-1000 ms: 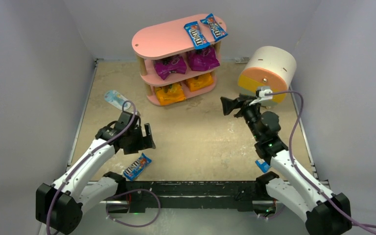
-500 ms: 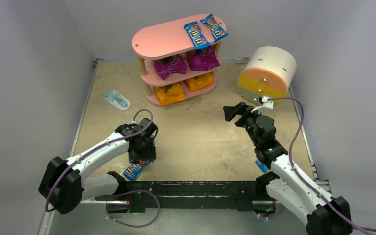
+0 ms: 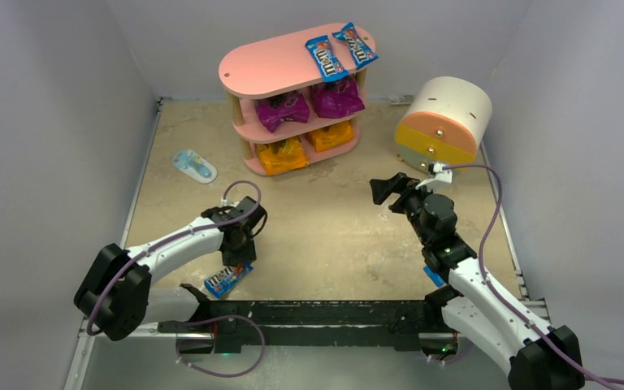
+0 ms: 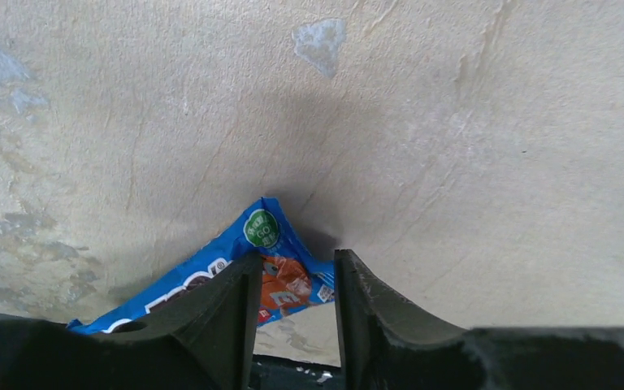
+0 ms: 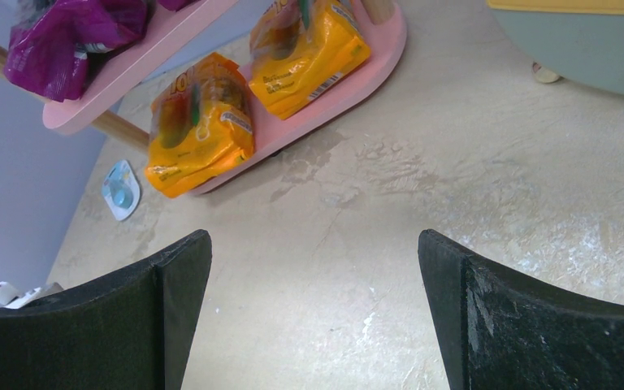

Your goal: Place and organize the candy bags onto the shelf

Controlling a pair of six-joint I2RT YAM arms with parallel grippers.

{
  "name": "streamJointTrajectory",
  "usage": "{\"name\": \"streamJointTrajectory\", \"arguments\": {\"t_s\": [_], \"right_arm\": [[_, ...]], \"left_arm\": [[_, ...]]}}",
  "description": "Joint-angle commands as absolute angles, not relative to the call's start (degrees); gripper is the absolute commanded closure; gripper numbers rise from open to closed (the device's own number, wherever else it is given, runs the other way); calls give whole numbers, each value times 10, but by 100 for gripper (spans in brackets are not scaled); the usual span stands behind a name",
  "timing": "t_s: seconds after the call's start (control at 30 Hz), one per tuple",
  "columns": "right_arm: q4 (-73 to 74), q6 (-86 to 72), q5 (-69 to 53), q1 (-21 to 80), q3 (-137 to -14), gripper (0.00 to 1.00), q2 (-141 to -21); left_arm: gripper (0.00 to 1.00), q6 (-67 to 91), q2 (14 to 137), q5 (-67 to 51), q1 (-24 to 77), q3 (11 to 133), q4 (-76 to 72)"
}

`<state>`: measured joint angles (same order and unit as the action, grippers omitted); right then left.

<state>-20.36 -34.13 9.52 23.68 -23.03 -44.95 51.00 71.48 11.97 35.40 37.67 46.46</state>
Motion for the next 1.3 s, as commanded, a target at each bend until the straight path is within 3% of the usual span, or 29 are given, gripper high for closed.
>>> {"name": "streamJointTrajectory", "arguments": {"t_s": [0.0, 0.13, 0.23, 0.5, 0.77, 0.9, 1.0, 1.1, 1.27], "right_arm": [[-226, -333, 103, 238, -230, 2, -446], [-224, -333, 104, 238, -229, 2, -445], [-221, -334, 106, 239, -229, 2, -445], [-211, -352, 75, 238, -239, 2, -445], [-182, -297, -36, 239, -269, 2, -465], [-174, -278, -40, 238, -271, 2, -446], [-194, -248, -107, 238, -257, 2, -420], [-162, -232, -188, 238, -282, 2, -410], [94, -326, -108, 239, -448, 2, -474]], "left_arm": [[66, 494, 732, 118, 356, 358, 431], [81, 493, 726, 101, 357, 343, 422], [100, 478, 719, 81, 358, 336, 410], [100, 392, 662, 80, 366, 412, 359], [100, 185, 656, -90, 393, 497, 133], [100, 17, 634, -344, 395, 507, 38], [100, -196, 621, -510, 394, 523, 72], [100, -378, 629, -562, 395, 578, 133], [100, -760, 712, -571, 405, 744, 448]]}}
